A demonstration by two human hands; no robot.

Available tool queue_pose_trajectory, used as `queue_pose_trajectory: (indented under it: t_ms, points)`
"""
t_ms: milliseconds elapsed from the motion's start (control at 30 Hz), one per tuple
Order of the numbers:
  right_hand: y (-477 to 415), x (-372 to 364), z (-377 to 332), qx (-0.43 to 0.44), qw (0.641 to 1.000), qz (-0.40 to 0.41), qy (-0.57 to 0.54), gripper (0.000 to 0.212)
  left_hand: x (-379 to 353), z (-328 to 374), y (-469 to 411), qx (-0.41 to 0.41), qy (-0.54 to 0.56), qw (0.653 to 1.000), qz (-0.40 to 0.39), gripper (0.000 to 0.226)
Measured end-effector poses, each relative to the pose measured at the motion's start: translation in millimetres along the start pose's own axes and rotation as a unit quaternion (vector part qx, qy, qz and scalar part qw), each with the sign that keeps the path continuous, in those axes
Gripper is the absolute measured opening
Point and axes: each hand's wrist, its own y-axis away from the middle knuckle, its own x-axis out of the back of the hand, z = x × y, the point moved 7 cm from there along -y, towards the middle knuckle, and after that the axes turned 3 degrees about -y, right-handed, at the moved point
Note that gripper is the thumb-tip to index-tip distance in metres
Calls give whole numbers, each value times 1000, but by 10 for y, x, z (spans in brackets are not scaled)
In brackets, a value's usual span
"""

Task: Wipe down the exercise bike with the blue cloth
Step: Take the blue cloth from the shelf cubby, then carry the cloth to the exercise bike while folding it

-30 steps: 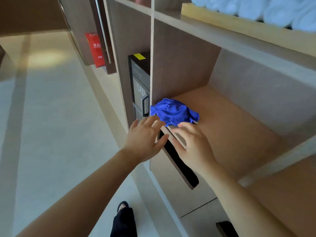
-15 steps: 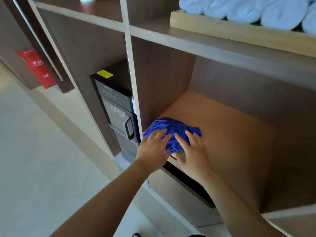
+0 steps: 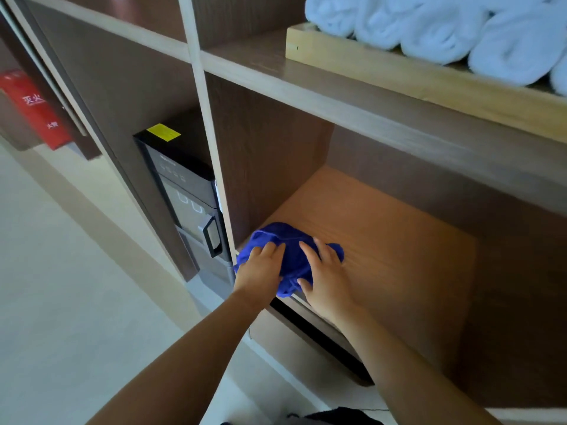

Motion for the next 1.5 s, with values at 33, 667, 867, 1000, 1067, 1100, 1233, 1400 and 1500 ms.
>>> queue_pose_trajectory:
  t_ms: [33, 667, 867, 1000, 1067, 1100, 1233, 1400, 1500]
  points:
    - [-13, 3, -5, 5, 1000, 7, -23, 79, 20, -5, -17, 6, 2, 1000, -5, 58]
    - [-25, -171, -1136, 217, 945, 37, -243, 25, 581, -1036, 1127, 159, 281, 923, 212, 54]
    - [-34, -701, -2416, 267, 921, -32, -284, 26, 752, -2208, 1960, 240, 291, 889, 259, 56]
    - [20, -1257, -3633, 307, 889, -102, -325, 28, 866, -3201, 2786, 307, 280, 864, 285, 44]
    - [85, -1547, -4324, 337, 867, -140, -341, 26, 938, -3687, 3293, 341, 270, 847, 306, 38]
    - [131, -1687, -4674, 356, 855, -158, -342, 24, 979, -3911, 3552, 357, 269, 837, 315, 36]
    - [359, -2205, -5984, 419, 807, -243, -336, 25, 1161, -4721, 4502, 420, 266, 795, 349, 32]
    - [757, -2643, -7233, 488, 757, -295, -318, 27, 1319, -5475, 5398, 493, 220, 760, 361, 40]
    - [928, -2913, -7824, 523, 729, -314, -311, 33, 1356, -5895, 5784, 530, 178, 752, 350, 40]
